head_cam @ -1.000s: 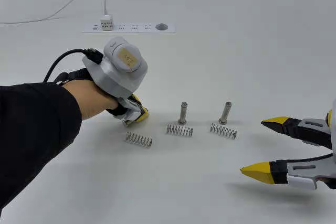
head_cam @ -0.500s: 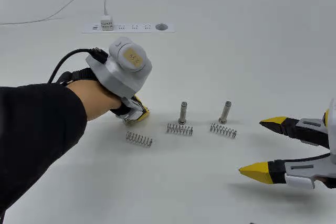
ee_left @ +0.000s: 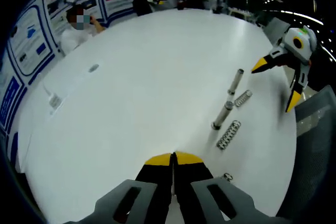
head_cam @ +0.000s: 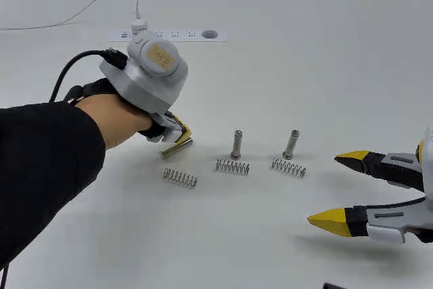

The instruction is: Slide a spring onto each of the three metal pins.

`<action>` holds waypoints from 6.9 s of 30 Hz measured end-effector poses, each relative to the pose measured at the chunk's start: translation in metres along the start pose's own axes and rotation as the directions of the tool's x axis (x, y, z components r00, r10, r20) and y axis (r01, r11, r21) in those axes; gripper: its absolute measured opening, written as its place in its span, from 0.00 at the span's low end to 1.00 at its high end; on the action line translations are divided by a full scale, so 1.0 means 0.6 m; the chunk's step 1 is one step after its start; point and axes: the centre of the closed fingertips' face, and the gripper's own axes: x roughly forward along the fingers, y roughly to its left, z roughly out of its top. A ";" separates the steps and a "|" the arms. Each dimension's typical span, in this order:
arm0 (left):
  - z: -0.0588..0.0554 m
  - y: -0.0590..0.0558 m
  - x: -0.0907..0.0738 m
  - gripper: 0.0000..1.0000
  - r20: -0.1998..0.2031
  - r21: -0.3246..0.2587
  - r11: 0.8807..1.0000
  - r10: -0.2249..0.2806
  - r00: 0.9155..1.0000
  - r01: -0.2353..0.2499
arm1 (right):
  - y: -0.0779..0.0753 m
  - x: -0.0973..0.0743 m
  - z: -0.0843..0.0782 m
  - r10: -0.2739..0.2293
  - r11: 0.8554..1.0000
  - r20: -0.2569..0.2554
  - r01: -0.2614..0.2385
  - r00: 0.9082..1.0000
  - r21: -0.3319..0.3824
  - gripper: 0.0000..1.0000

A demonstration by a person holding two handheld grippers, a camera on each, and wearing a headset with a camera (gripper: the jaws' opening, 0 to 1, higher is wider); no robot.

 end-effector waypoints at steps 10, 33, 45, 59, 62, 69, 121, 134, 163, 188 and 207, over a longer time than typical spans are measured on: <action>-0.009 0.000 0.008 0.01 -0.018 0.016 1.000 0.002 1.000 -0.001 | -0.002 -0.003 0.001 -0.005 1.000 0.002 0.005 1.000 0.001 0.73; -0.013 0.009 0.008 0.06 -0.036 0.044 0.999 0.018 0.999 -0.016 | 0.001 0.000 -0.004 -0.001 1.000 -0.008 0.001 1.000 0.008 0.73; -0.017 -0.009 0.018 0.14 -0.070 0.080 0.997 -0.008 0.998 0.014 | 0.002 0.000 -0.007 0.002 1.000 -0.012 -0.001 1.000 0.011 0.73; -0.018 -0.009 0.031 0.12 -0.135 0.099 0.995 -0.005 0.991 0.018 | 0.002 -0.003 -0.011 -0.002 1.000 -0.008 0.002 1.000 0.021 0.73; -0.020 -0.008 0.034 0.11 -0.151 0.101 0.995 -0.002 0.989 0.018 | 0.002 -0.004 -0.011 -0.003 1.000 -0.009 0.003 1.000 0.021 0.73; -0.023 -0.010 0.035 0.10 -0.182 0.113 0.993 -0.004 0.983 0.025 | 0.001 -0.005 -0.011 -0.006 1.000 -0.007 0.006 1.000 0.027 0.73; -0.010 -0.002 -0.021 0.07 -0.096 0.020 1.000 0.007 0.995 -0.005 | 0.005 0.002 -0.008 0.006 1.000 -0.008 -0.006 1.000 0.012 0.73; -0.018 0.003 -0.051 0.07 -0.053 -0.031 0.999 0.014 0.999 -0.015 | 0.010 0.004 -0.002 0.017 1.000 -0.008 -0.017 1.000 0.001 0.73; -0.041 0.002 -0.084 0.08 0.114 -0.139 0.989 0.057 0.992 -0.041 | 0.014 0.007 -0.001 0.022 1.000 -0.018 -0.022 1.000 -0.009 0.73; -0.021 -0.011 -0.074 0.08 0.195 -0.154 0.988 0.064 0.979 -0.034 | 0.017 0.005 -0.004 0.024 1.000 -0.026 -0.024 0.999 -0.007 0.73; -0.027 -0.010 -0.077 0.10 0.180 -0.087 0.994 0.079 0.980 -0.064 | 0.020 0.005 0.003 0.026 0.999 -0.024 -0.027 0.999 -0.017 0.73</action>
